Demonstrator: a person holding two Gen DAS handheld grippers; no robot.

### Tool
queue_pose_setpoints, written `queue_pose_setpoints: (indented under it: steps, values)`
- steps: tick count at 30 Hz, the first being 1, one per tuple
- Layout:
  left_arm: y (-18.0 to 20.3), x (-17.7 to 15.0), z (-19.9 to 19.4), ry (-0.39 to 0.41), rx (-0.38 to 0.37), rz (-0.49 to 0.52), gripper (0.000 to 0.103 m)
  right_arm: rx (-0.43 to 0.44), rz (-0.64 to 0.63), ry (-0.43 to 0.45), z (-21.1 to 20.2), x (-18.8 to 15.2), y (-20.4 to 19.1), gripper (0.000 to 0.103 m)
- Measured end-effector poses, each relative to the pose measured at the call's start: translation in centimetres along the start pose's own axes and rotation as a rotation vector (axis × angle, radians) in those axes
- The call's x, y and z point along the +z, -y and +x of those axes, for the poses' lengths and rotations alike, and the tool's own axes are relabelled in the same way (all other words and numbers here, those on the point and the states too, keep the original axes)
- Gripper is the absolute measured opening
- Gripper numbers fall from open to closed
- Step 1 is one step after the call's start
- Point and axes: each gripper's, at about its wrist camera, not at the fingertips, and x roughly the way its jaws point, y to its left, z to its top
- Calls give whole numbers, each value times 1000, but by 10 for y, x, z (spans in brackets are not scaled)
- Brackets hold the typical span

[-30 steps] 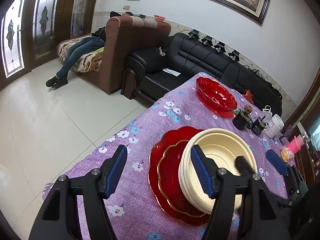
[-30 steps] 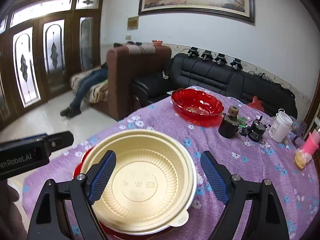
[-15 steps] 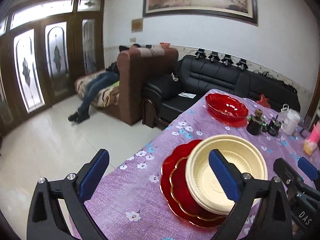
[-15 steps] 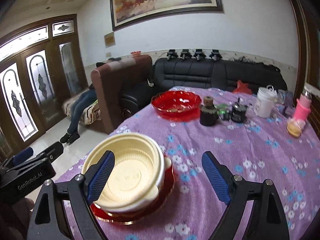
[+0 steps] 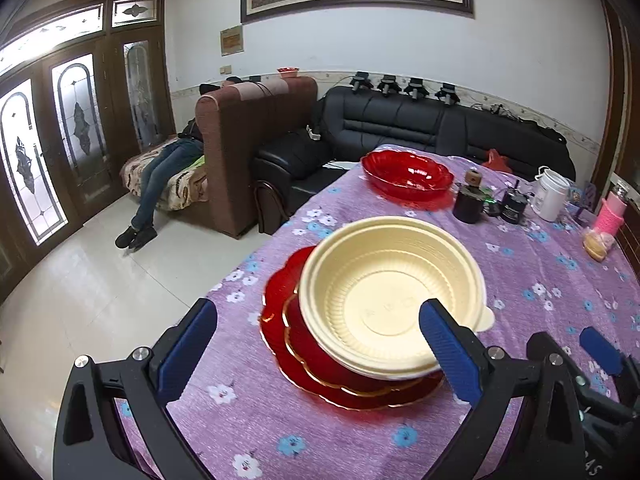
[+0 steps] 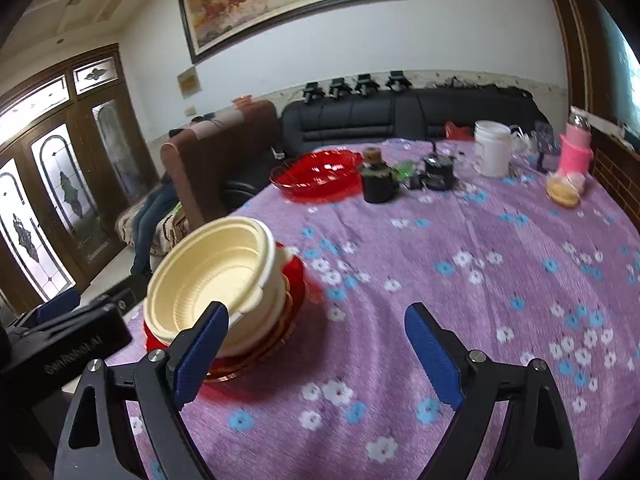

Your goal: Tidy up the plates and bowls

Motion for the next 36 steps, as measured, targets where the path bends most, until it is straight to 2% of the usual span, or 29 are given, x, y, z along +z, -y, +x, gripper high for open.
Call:
queue_pose_setpoints:
  steps: [14, 20, 23, 30, 36]
  values:
    - [25, -6, -8, -21, -36, 39, 101, 1, 24, -18, -7, -14, 14, 93]
    - [30, -8, -14, -1, -38, 39, 101, 4, 18, -14, -10, -16, 16, 93]
    - [28, -6, -25, 43, -34, 16, 101, 1, 8, -6, -13, -17, 16, 93]
    - [9, -3, -63, 233, -18, -94, 103, 10, -9, 22, -21, -18, 13, 93]
    - [0, -3, -83, 338, -20, -148, 103, -9, -45, 102, -37, -16, 7, 93]
